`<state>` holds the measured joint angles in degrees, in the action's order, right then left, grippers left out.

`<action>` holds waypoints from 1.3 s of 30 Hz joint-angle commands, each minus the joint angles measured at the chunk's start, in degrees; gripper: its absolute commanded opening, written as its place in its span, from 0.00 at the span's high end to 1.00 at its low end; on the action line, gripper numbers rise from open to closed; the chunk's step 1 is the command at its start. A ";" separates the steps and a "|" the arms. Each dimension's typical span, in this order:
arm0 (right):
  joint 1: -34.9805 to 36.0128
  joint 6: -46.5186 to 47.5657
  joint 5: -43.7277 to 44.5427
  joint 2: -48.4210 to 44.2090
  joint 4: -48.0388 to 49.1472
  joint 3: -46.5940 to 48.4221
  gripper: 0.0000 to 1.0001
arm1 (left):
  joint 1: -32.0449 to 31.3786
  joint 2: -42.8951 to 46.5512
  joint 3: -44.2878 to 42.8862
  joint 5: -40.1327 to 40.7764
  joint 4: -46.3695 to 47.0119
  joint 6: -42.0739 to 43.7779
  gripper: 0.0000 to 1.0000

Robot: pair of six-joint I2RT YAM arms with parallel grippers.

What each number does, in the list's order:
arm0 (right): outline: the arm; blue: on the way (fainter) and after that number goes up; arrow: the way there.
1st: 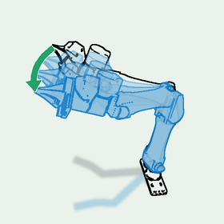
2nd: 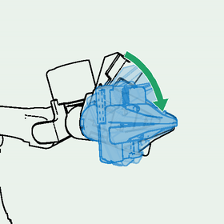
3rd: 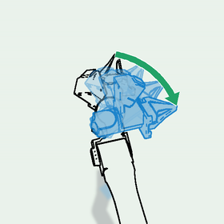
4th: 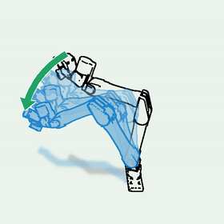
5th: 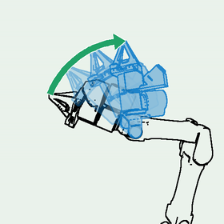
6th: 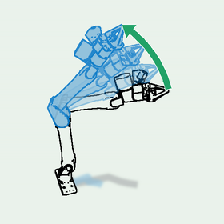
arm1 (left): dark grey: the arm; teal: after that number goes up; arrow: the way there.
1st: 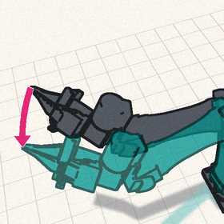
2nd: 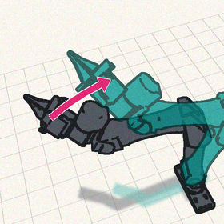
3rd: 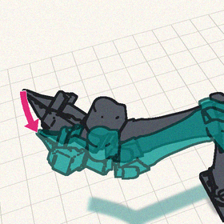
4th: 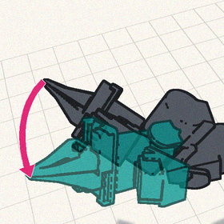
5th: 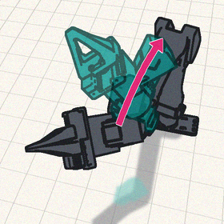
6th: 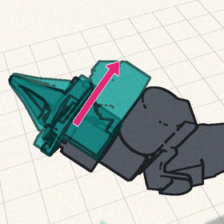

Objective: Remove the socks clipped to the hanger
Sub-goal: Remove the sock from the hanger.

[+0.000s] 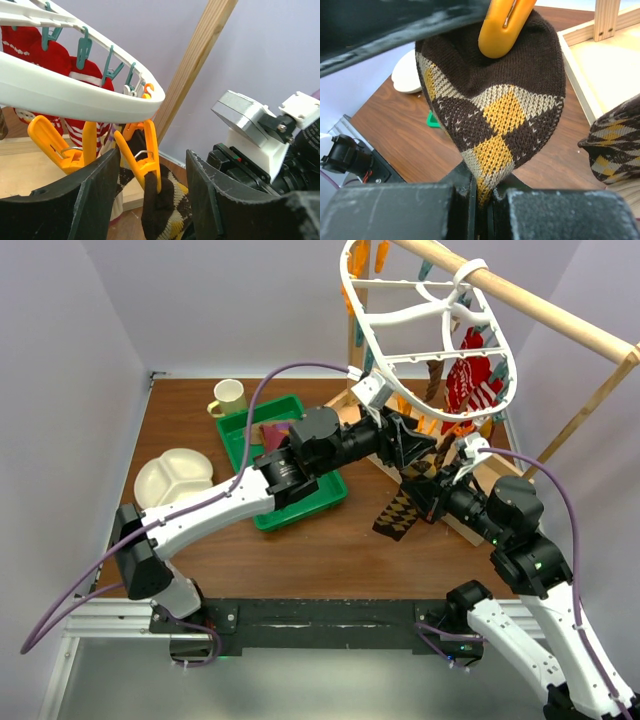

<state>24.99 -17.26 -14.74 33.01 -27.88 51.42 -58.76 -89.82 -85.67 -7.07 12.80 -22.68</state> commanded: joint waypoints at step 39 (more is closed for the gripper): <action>-0.12 1.44 1.12 1.44 0.98 1.05 1.00 | -0.21 -5.10 -7.05 2.94 5.31 3.34 0.53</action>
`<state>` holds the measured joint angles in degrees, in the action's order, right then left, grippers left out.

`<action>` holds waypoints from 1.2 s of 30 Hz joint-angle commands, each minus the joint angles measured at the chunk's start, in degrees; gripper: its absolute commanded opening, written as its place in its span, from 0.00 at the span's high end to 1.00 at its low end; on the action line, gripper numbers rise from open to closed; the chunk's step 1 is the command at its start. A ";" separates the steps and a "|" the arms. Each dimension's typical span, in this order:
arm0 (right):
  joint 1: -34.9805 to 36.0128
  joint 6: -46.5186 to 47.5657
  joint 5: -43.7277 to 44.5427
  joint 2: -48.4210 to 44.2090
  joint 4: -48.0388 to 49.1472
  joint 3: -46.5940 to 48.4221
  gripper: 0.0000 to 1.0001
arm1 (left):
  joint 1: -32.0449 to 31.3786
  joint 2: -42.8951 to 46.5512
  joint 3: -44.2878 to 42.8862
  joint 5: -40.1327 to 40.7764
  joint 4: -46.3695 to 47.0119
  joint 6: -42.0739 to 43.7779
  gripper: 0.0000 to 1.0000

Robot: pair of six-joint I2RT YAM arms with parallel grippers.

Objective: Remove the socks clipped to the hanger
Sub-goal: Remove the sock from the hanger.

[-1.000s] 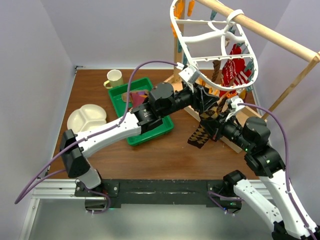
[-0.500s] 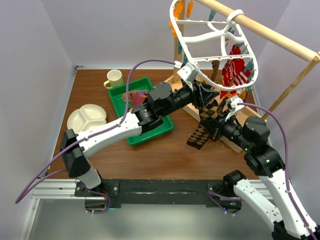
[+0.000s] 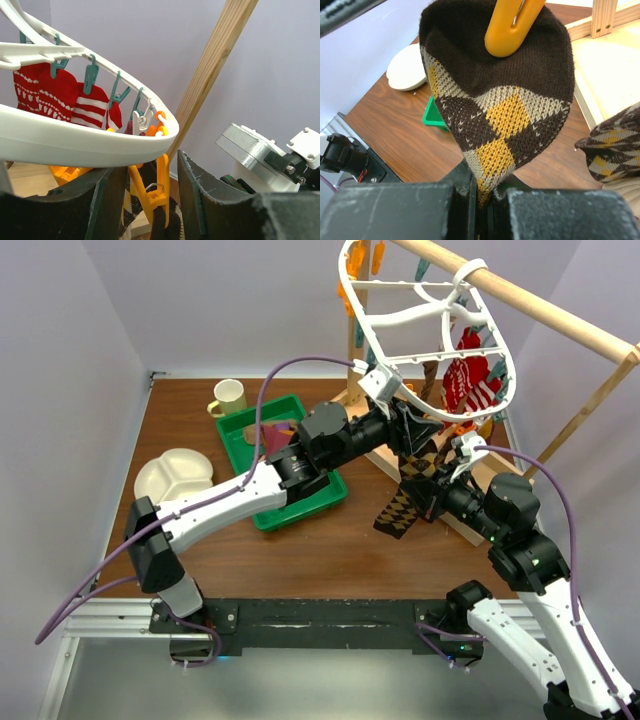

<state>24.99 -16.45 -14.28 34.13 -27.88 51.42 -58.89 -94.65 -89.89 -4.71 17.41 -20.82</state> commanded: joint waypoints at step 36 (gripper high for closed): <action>-0.12 -0.86 5.06 -0.73 -6.92 1.67 1.00 | 0.01 -0.27 -1.87 0.14 2.19 2.10 1.00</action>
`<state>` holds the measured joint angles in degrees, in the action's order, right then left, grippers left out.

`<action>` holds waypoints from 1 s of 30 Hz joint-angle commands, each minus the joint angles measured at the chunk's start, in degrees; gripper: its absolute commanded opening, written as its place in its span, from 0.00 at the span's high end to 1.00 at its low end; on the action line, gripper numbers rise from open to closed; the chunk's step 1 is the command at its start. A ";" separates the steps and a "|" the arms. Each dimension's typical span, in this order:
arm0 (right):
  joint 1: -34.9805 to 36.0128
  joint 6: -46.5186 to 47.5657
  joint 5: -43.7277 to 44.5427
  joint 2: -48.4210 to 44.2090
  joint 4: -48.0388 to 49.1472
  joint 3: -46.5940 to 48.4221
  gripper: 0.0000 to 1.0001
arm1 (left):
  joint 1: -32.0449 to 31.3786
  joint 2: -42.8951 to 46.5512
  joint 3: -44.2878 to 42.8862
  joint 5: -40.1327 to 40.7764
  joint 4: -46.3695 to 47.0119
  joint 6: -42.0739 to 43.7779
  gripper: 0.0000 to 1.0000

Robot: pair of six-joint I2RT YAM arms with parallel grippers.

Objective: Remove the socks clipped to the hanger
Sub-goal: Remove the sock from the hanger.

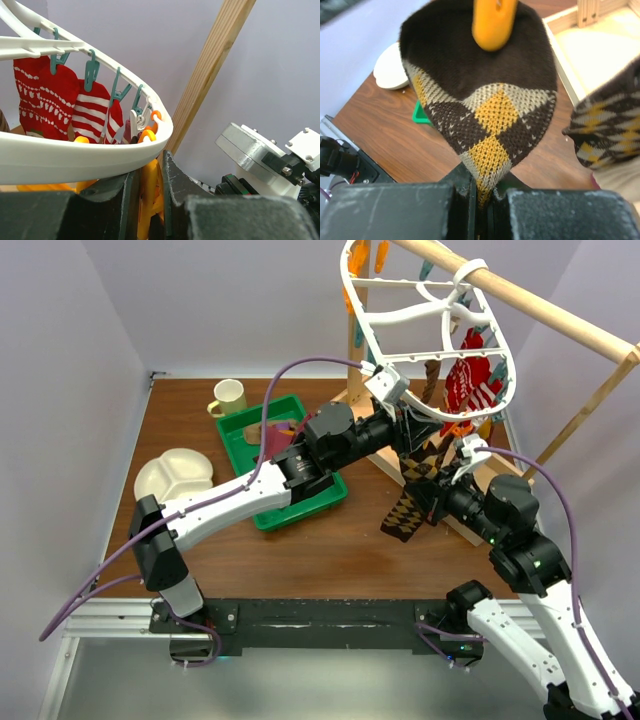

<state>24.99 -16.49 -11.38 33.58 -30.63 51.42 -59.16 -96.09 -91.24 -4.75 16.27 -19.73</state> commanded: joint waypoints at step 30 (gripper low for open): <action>-0.12 -1.44 4.35 1.84 -9.80 5.53 1.00 | 0.71 13.12 15.38 -10.63 1.31 -0.84 0.36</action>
<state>25.02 -18.83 -6.57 35.14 -39.97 54.59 -58.63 -88.88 -79.81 -13.65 15.35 -19.94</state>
